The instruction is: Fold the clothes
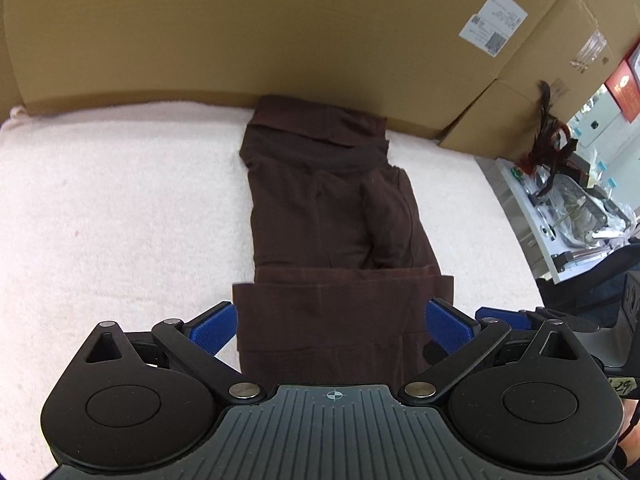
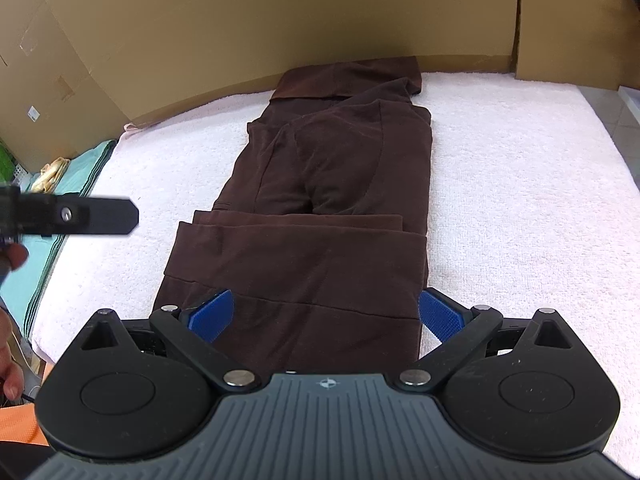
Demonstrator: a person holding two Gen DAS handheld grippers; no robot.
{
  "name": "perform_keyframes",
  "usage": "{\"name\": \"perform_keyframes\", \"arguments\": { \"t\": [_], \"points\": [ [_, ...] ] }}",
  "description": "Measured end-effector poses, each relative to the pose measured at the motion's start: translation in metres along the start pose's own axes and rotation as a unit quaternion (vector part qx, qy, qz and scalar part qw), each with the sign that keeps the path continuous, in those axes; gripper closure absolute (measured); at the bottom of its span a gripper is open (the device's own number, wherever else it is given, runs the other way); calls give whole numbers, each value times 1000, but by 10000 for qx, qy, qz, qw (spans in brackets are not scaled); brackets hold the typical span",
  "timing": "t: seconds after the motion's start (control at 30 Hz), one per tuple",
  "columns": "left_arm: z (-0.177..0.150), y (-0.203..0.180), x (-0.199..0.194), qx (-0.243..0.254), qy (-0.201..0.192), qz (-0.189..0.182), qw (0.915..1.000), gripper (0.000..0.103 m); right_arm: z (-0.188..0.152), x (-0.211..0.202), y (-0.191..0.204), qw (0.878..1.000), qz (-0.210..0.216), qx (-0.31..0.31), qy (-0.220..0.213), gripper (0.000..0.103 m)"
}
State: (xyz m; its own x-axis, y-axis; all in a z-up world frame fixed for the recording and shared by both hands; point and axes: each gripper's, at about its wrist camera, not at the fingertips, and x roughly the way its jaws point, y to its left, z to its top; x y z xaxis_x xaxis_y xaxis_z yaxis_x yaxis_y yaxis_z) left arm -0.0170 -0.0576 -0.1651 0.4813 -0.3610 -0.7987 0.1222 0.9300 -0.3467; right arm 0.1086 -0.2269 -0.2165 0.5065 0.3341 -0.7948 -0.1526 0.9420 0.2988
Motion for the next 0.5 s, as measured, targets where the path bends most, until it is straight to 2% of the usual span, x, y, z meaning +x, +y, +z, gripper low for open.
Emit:
{"name": "perform_keyframes", "arguments": {
  "t": [0.43,0.5],
  "points": [
    [-8,22,-12,-739,-810,-330,9934,0,-3,-4,0,10000,1,-24,60,3],
    [-10,24,-12,-823,-831,-247,9928,0,-4,-5,1,10000,5,-29,60,3]
  ]
}}
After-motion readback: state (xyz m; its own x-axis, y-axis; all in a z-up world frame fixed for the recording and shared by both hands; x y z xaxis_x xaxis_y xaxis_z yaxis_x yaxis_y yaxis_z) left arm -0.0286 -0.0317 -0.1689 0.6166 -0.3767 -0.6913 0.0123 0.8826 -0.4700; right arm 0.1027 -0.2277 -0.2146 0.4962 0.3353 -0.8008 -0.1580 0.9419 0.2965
